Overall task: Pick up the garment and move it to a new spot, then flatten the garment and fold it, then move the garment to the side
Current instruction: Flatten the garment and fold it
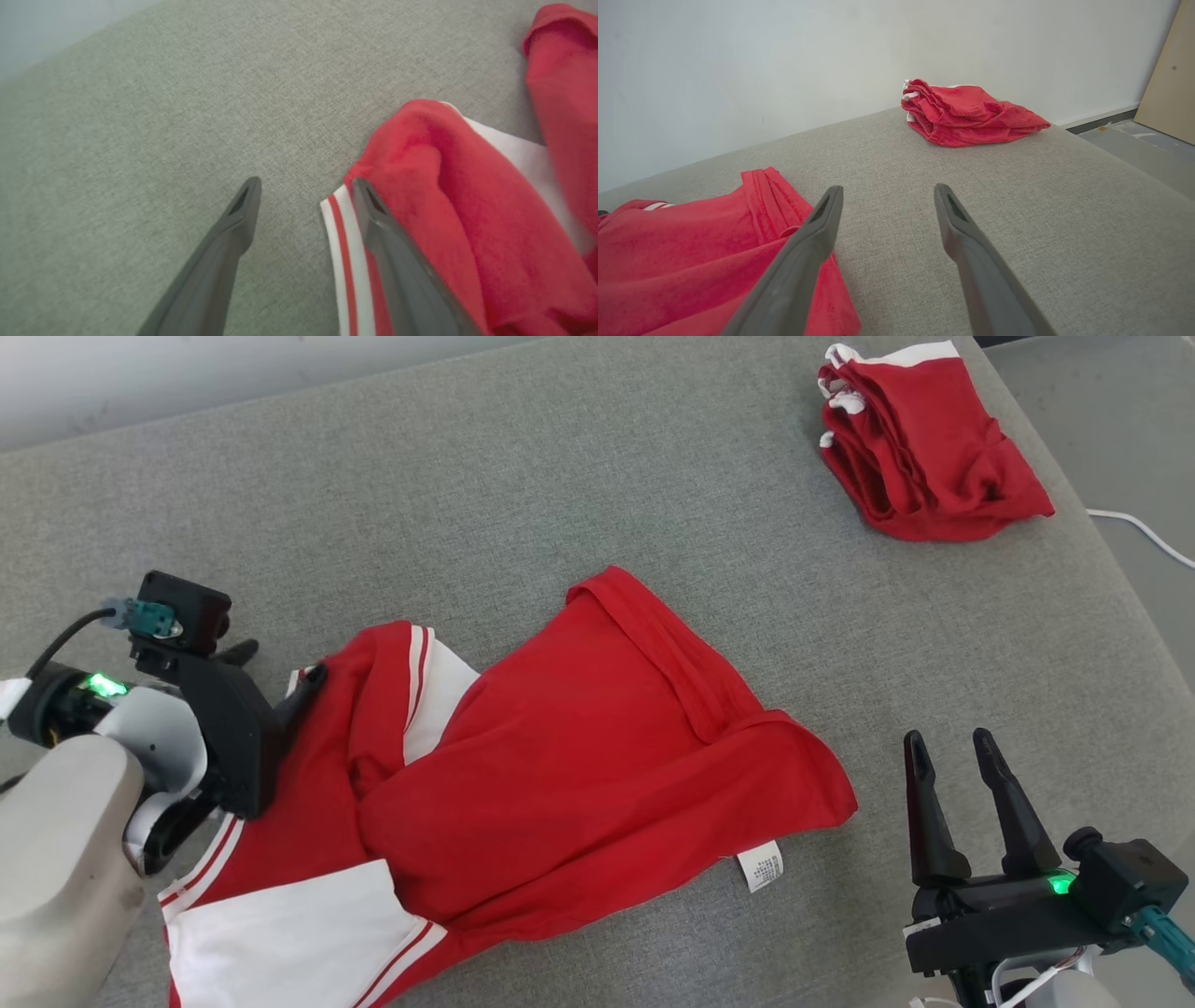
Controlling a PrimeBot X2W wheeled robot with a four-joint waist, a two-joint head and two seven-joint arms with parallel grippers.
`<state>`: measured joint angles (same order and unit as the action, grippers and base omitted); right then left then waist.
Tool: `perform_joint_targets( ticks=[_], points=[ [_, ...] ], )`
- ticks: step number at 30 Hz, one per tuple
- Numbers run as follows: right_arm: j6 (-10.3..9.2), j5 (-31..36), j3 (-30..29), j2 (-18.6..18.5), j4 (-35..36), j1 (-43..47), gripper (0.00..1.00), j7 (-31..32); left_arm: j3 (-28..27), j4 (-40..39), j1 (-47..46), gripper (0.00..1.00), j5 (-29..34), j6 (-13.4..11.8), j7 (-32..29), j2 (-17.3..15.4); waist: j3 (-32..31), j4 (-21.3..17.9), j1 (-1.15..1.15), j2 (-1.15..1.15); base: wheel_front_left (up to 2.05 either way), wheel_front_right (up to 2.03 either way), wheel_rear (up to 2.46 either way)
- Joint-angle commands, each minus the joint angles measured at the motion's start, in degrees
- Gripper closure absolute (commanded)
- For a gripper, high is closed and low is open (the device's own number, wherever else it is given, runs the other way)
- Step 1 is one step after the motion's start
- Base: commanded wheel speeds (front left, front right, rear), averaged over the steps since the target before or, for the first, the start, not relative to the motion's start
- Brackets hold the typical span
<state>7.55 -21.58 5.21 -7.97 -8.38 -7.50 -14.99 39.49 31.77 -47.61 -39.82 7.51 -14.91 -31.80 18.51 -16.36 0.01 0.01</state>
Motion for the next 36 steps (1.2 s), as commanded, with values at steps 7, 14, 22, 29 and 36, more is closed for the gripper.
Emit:
perform_joint_targets(
  ticks=[7,14,22,29,36],
  points=[
    [-0.16,0.34,-0.61,-0.43,-0.28,-0.27,0.00,-0.25,4.78,0.98,-0.45,0.00,-5.13,-0.09,-6.27,-0.59,-0.31,0.48,-0.01,-0.01,0.00,0.00,0.00],
    [-0.15,0.47,-0.43,-0.69,-0.23,-0.27,0.00,-0.26,8.41,-1.21,-0.85,0.48,-8.31,-0.06,-8.78,0.50,-0.48,0.85,-0.01,-0.01,0.00,0.00,0.00],
    [-0.15,0.58,-0.80,-1.09,-0.23,-0.39,0.00,-0.25,9.49,0.25,-5.16,1.00,-4.74,-0.12,0.70,-0.69,-0.59,1.42,-0.01,-0.01,0.00,0.00,0.00],
    [-0.15,1.12,-1.24,-1.20,-0.53,0.06,0.00,-0.25,7.12,4.70,-8.99,1.00,0.36,-3.92,13.24,-1.97,-1.33,2.34,-0.01,-0.01,0.00,0.00,0.00],
    [-0.15,1.61,-1.38,-1.43,-0.98,-0.26,0.00,-0.25,7.34,10.29,-8.64,0.16,1.73,-4.75,17.95,-1.17,-1.81,2.86,-0.01,-0.01,0.00,0.00,0.00]
  ],
)
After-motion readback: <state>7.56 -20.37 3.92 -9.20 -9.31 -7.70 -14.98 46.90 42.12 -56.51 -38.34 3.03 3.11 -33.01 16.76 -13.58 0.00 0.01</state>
